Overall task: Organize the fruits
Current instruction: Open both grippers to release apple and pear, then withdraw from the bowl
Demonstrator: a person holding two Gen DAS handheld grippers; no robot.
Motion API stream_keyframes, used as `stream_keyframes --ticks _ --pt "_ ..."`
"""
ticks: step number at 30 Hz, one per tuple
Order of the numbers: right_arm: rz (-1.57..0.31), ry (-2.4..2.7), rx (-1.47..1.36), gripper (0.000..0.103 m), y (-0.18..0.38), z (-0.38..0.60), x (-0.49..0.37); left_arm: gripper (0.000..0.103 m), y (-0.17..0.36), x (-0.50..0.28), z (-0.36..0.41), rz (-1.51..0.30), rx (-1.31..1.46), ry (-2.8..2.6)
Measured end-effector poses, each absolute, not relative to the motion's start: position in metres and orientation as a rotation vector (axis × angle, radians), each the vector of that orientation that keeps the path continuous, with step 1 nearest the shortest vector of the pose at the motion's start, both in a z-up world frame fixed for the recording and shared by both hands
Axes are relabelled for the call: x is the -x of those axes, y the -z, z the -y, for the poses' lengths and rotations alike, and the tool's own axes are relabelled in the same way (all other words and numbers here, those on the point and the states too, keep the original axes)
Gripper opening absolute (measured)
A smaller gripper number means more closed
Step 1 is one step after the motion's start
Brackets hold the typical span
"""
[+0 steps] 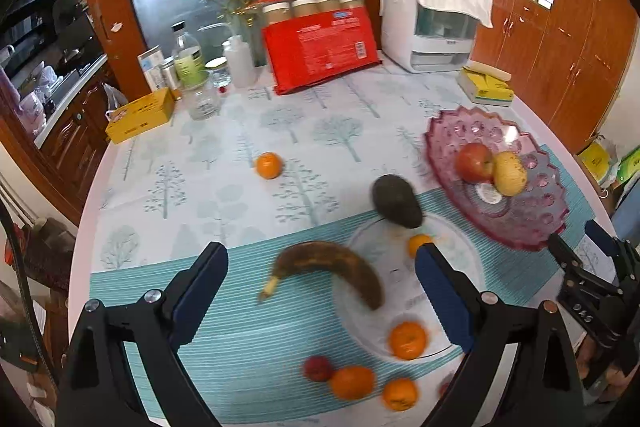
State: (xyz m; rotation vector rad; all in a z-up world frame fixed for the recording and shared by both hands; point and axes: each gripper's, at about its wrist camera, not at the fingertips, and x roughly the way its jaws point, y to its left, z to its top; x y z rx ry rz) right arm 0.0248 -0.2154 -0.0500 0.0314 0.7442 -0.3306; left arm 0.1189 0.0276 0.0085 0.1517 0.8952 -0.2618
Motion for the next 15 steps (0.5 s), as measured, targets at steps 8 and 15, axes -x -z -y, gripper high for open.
stream_keyframes --ticks 8,15 --pt "-0.788 0.329 -0.027 0.078 0.044 0.176 -0.024 0.094 -0.002 -0.136 -0.1 -0.899 -0.156 0.224" --pt "-0.79 0.214 -0.001 0.078 0.028 0.143 -0.055 0.094 0.009 -0.153 -0.109 -0.911 -0.282 0.318"
